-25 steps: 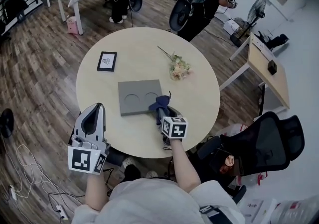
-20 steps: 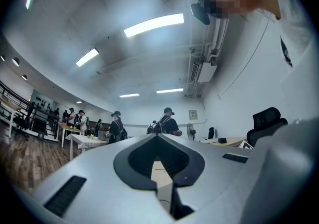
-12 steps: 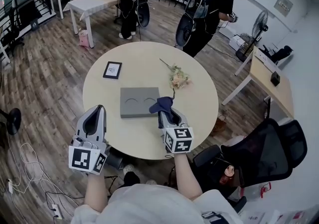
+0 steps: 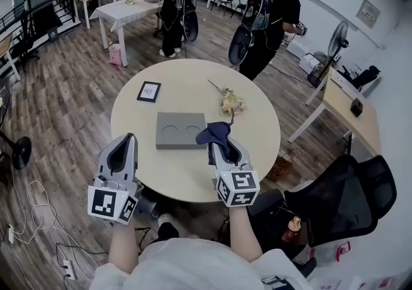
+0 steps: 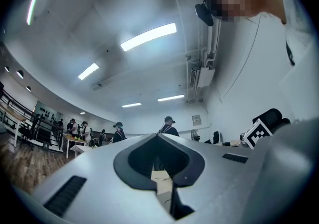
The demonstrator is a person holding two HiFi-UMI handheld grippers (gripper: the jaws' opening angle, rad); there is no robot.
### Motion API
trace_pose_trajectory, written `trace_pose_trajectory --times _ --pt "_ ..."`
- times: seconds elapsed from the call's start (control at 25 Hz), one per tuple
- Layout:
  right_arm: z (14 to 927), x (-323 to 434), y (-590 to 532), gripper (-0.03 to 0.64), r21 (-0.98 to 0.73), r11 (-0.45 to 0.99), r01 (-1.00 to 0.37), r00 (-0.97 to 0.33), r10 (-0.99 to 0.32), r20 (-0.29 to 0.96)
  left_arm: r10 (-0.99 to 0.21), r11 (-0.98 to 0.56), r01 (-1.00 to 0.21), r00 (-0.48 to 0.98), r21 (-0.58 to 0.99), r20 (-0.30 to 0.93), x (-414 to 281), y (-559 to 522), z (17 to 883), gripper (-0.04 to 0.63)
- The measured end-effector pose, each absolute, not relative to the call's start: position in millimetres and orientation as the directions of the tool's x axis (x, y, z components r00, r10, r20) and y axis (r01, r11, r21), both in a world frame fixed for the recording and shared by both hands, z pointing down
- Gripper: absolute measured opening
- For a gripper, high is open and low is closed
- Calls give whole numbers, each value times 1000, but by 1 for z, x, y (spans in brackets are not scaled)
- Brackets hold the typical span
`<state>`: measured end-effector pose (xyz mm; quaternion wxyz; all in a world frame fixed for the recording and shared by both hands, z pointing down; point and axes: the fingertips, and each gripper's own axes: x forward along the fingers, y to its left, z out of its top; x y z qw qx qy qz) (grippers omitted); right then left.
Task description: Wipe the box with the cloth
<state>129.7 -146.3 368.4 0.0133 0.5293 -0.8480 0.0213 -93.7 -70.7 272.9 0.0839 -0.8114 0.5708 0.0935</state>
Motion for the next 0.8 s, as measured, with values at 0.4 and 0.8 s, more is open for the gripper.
trace_pose_trajectory --times 0.4,0.8 --pt "331 144 -115 104 1 441 -897 -441 -896 -42 -907 -324 -945 323 -40 -270 -83 -48 263 6" --pt "315 154 -96 104 32 441 -897 -442 -893 -90 -907 -313 -949 311 -39 -286 -74 -35 257 8"
